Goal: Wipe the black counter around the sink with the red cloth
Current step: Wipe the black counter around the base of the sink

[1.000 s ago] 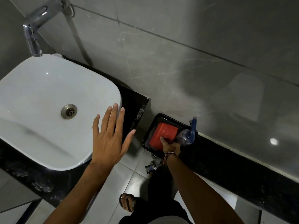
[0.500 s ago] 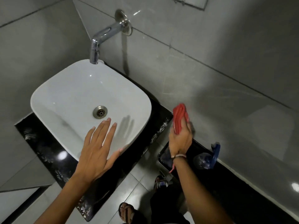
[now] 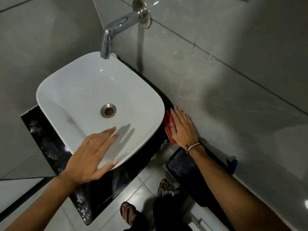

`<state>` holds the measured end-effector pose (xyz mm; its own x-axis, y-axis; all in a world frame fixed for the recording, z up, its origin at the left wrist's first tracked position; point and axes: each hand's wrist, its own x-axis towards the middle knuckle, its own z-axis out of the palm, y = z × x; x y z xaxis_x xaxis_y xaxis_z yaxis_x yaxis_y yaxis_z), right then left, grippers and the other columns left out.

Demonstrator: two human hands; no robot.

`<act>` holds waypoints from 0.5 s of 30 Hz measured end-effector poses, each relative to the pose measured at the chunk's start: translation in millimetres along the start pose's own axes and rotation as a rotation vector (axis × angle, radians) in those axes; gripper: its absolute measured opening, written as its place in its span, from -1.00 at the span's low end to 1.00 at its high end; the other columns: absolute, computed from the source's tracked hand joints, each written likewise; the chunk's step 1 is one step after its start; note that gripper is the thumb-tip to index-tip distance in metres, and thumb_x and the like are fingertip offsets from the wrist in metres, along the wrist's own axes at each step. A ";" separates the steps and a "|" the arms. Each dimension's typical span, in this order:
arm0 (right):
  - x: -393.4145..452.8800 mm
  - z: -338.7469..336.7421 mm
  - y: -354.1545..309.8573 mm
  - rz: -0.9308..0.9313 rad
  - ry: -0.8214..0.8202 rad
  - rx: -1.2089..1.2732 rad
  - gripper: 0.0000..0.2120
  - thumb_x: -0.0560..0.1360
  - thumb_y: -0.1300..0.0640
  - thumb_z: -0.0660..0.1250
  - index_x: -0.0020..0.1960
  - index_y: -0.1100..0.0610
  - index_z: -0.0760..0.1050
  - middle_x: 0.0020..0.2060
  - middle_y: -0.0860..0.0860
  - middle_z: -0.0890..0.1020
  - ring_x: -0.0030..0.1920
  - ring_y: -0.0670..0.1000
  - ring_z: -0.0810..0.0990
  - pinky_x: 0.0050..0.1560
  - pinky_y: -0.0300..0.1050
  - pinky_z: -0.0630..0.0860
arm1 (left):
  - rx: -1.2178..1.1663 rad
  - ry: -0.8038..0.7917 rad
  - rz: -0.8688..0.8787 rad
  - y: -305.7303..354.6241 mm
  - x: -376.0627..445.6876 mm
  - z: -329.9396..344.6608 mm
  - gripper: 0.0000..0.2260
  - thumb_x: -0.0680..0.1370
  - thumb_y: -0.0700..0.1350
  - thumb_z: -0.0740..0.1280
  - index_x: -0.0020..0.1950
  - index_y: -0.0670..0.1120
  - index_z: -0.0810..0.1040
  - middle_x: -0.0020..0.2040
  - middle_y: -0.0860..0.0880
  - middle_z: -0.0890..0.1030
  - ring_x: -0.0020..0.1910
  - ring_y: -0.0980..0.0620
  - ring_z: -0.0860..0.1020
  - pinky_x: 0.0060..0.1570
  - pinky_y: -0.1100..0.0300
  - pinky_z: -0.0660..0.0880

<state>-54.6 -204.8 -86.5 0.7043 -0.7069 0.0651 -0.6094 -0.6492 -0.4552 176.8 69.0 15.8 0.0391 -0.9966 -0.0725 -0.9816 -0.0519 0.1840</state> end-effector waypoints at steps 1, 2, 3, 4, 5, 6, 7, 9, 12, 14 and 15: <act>2.5 3.0 3.8 -0.018 -0.027 0.007 -0.45 0.62 0.08 0.07 0.61 0.12 0.17 0.62 0.12 0.27 0.64 0.10 0.20 0.63 0.18 0.22 | 0.012 -0.014 0.026 -2.6 0.6 0.5 -0.29 0.61 0.27 0.14 0.63 -0.15 0.22 0.64 -0.16 0.28 0.56 -0.13 0.35 0.40 -0.15 0.41; 4.7 7.0 7.8 -0.029 -0.035 0.009 -0.43 0.60 0.08 0.03 0.60 0.13 0.18 0.62 0.11 0.27 0.64 0.09 0.19 0.63 0.17 0.22 | 0.025 -0.023 0.050 -5.2 1.2 1.6 -0.29 0.61 0.26 0.15 0.62 -0.17 0.24 0.63 -0.17 0.29 0.56 -0.14 0.36 0.38 -0.17 0.42; 5.2 11.9 10.1 -0.030 -0.026 0.011 -0.41 0.57 0.09 0.01 0.59 0.14 0.21 0.61 0.12 0.29 0.63 0.09 0.20 0.63 0.16 0.22 | 0.036 -0.025 0.068 -7.2 1.2 4.3 -0.30 0.61 0.24 0.16 0.61 -0.19 0.27 0.62 -0.19 0.30 0.55 -0.15 0.37 0.37 -0.17 0.43; 7.2 13.2 9.5 -0.033 0.001 0.011 -0.39 0.53 0.10 0.02 0.58 0.14 0.25 0.60 0.12 0.32 0.63 0.09 0.22 0.63 0.15 0.23 | 0.048 -0.014 0.079 -8.0 1.3 3.3 -0.31 0.61 0.24 0.16 0.59 -0.20 0.29 0.61 -0.20 0.32 0.55 -0.16 0.38 0.36 -0.17 0.44; 6.1 16.7 8.5 -0.026 0.030 0.018 -0.38 0.50 0.11 0.04 0.56 0.14 0.28 0.58 0.12 0.35 0.62 0.09 0.25 0.62 0.15 0.24 | 0.057 -0.006 0.084 -8.3 1.2 4.3 -0.31 0.61 0.24 0.15 0.59 -0.21 0.30 0.60 -0.20 0.33 0.54 -0.16 0.39 0.35 -0.16 0.44; 4.9 20.9 6.6 -0.009 0.066 0.029 -0.39 0.49 0.10 0.06 0.54 0.14 0.32 0.57 0.11 0.37 0.61 0.09 0.26 0.62 0.16 0.24 | 0.066 0.007 0.081 -8.0 1.6 4.5 -0.32 0.62 0.24 0.14 0.58 -0.21 0.31 0.59 -0.20 0.35 0.53 -0.17 0.40 0.33 -0.15 0.44; 1.2 25.8 2.7 0.008 0.098 0.043 -0.41 0.50 0.08 0.09 0.53 0.13 0.34 0.56 0.11 0.39 0.61 0.09 0.26 0.62 0.16 0.23 | 0.074 0.018 0.078 -6.6 2.1 4.5 -0.32 0.61 0.24 0.13 0.57 -0.21 0.33 0.59 -0.19 0.37 0.52 -0.17 0.41 0.31 -0.15 0.44; -15.4 40.3 -12.6 0.051 0.140 0.096 -0.45 0.55 -0.05 0.17 0.49 0.14 0.39 0.57 0.13 0.38 0.62 0.10 0.23 0.65 0.14 0.14 | 0.086 0.045 0.073 -3.6 1.4 7.5 -0.32 0.61 0.25 0.13 0.56 -0.20 0.35 0.57 -0.18 0.39 0.50 -0.17 0.43 0.27 -0.14 0.44; -60.4 72.9 -58.5 0.088 0.171 0.183 -0.39 0.55 -0.20 0.23 0.41 0.22 0.43 0.54 0.20 0.40 0.61 0.15 0.23 0.65 0.11 0.05 | 0.094 0.078 0.058 -1.3 -1.1 9.8 -0.32 0.60 0.25 0.13 0.56 -0.18 0.36 0.56 -0.15 0.41 0.50 -0.16 0.44 0.25 -0.15 0.44; -91.0 92.3 -90.8 0.058 0.199 0.205 -0.37 0.57 -0.20 0.23 0.44 0.25 0.40 0.53 0.23 0.41 0.61 0.16 0.23 0.66 0.13 0.06 | 0.089 0.087 0.059 -0.4 -1.3 9.8 -0.33 0.59 0.25 0.13 0.57 -0.16 0.35 0.57 -0.14 0.41 0.50 -0.16 0.44 0.26 -0.17 0.44; -104.1 97.3 -102.2 0.040 0.190 0.209 -0.37 0.60 -0.19 0.21 0.46 0.25 0.38 0.54 0.23 0.40 0.62 0.15 0.22 0.67 0.14 0.09 | 0.085 0.086 0.066 0.6 -1.5 9.8 -0.33 0.59 0.24 0.13 0.57 -0.16 0.34 0.57 -0.14 0.41 0.51 -0.16 0.43 0.27 -0.17 0.43</act>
<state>-30.3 -37.5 -133.2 0.5888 -0.7832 0.1997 -0.5332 -0.5621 -0.6323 174.3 71.1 6.5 -0.0135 -0.9997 0.0219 -0.9947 0.0157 0.1019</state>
